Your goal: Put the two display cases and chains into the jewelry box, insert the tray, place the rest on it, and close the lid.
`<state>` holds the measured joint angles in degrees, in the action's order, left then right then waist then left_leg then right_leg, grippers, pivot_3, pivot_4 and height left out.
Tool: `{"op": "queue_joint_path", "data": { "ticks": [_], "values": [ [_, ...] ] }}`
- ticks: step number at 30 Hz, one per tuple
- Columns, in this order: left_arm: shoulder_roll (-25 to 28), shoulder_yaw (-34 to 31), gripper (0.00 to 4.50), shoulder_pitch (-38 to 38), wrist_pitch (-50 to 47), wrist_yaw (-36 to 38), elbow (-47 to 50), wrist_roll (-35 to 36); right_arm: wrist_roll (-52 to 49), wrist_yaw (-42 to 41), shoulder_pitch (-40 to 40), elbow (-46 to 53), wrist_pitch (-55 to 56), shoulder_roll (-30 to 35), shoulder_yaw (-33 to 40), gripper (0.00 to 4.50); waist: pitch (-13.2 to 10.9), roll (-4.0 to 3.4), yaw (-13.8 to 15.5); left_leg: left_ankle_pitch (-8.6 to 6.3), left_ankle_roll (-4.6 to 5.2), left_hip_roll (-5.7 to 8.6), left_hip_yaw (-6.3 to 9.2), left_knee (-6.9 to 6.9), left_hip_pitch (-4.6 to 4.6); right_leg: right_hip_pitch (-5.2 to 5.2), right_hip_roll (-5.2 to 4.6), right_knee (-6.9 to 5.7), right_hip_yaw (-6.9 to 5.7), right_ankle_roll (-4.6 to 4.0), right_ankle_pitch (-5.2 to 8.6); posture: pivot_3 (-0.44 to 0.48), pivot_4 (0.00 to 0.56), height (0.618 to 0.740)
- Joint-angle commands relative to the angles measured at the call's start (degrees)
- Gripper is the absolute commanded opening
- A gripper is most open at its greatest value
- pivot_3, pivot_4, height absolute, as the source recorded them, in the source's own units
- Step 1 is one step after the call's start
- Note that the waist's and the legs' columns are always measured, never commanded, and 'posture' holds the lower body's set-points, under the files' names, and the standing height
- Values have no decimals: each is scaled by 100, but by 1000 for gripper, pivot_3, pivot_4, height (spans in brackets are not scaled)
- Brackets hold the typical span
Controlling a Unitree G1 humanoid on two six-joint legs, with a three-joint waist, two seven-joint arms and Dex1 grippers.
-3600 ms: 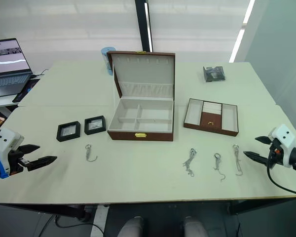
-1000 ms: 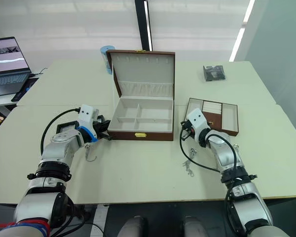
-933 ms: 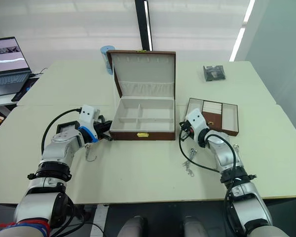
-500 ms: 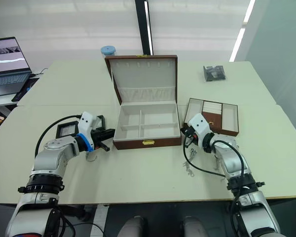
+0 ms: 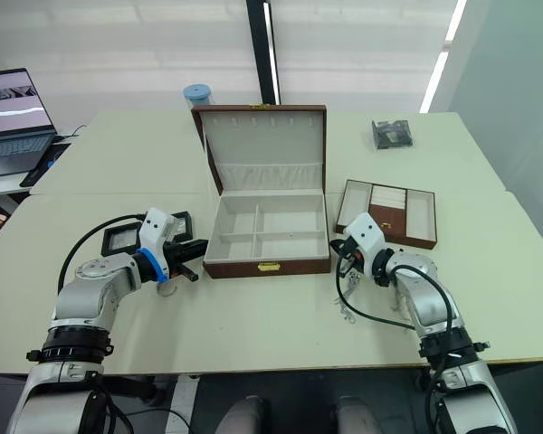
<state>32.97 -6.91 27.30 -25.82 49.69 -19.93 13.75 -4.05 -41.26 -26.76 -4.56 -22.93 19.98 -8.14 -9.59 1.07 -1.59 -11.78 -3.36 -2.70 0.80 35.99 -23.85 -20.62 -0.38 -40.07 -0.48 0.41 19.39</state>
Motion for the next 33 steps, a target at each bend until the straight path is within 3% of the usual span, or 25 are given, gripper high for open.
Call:
{"op": "queue_joint_path", "data": {
  "ticks": [1, 33],
  "values": [
    [-116, 202, 17, 36, 84, 215, 203, 113, -184, -232, -29, 316, 33, -163, -275, 0, 0, 0, 0, 0, 0, 0, 0, 0, 0, 0, 0, 0, 0, 0, 0, 0, 150, 740],
    [-6, 15, 17, 55, 103, 71, 192, 93, -187, -254, 106, 326, 55, -94, -143, 0, 0, 0, 0, 0, 0, -1, 0, 0, 0, 0, 14, 0, 1, 0, 0, 0, 150, 740]
  ]
}}
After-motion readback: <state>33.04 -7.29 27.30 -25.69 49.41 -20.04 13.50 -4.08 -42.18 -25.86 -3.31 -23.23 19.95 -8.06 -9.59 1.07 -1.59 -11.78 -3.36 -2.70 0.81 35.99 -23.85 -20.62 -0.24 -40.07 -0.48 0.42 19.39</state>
